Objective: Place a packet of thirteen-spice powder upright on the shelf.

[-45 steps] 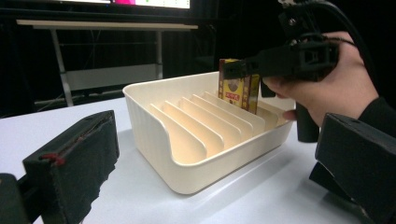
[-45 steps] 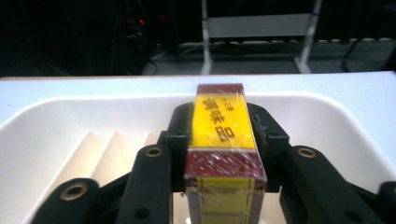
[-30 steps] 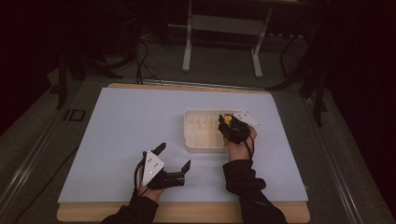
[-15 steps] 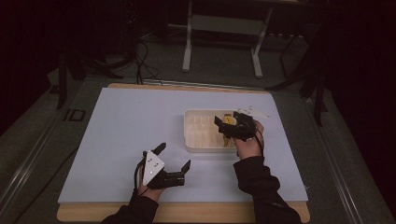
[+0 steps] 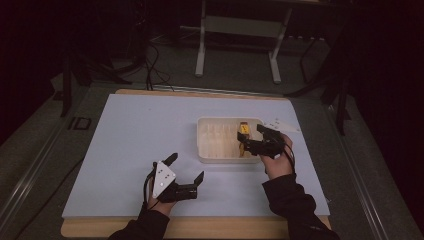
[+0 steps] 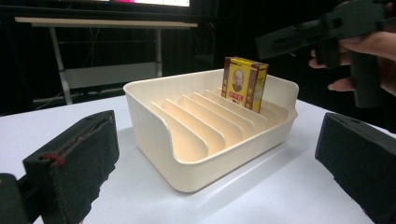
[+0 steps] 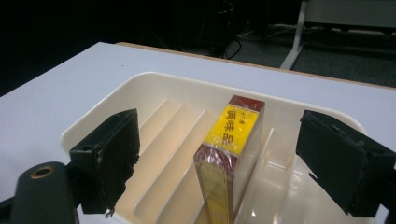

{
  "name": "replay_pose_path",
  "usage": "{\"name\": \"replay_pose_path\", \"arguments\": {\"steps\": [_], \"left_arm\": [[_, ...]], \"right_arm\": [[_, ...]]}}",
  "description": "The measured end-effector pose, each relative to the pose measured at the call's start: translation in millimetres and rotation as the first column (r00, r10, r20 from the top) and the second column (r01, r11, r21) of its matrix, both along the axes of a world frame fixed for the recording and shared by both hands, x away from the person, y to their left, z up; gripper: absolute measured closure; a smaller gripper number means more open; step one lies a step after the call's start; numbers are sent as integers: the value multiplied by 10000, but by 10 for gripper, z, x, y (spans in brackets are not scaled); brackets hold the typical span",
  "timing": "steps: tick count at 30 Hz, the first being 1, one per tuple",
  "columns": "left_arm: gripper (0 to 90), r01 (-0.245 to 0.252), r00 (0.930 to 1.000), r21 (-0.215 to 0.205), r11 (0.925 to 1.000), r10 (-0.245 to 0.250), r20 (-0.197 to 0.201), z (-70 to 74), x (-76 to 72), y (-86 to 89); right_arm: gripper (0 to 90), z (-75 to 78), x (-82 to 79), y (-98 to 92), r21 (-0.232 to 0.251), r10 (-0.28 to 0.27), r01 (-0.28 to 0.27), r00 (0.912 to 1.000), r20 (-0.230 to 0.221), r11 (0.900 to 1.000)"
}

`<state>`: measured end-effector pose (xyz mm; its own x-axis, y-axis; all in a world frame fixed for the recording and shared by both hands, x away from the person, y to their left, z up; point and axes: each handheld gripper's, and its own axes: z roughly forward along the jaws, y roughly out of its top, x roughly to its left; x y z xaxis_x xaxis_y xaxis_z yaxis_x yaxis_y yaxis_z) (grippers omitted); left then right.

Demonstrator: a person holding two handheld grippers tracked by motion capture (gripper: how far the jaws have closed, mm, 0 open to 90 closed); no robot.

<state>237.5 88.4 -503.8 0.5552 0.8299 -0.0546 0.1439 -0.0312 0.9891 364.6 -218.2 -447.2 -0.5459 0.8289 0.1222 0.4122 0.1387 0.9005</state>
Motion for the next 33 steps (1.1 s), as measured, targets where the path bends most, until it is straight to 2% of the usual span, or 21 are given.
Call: {"name": "replay_pose_path", "arguments": {"steps": [3, 11, 25, 33], "left_arm": [[7, 8, 10000, 17, 10000, -8, -14, -4, -4, -3], [7, 21, 10000, -11, 10000, -21, 0, 1, -8, 0], [7, 74, 10000, 3, 10000, -74, 19, 1, -11, -6], [7, 111, 9999, 30, 9999, -111, -8, -2, -12, -13]], "right_arm": [[133, 14, -74, -51, 86, 162, -163, 9998, 98, 9998], [134, 25, -310, -155, -68, 711, -709, 9965, 450, 9975], [134, -10, -655, -386, -254, 1117, -1105, 9925, 504, 9936], [134, -103, -801, -466, -483, 1386, -1364, 9893, 454, 9895]]}}
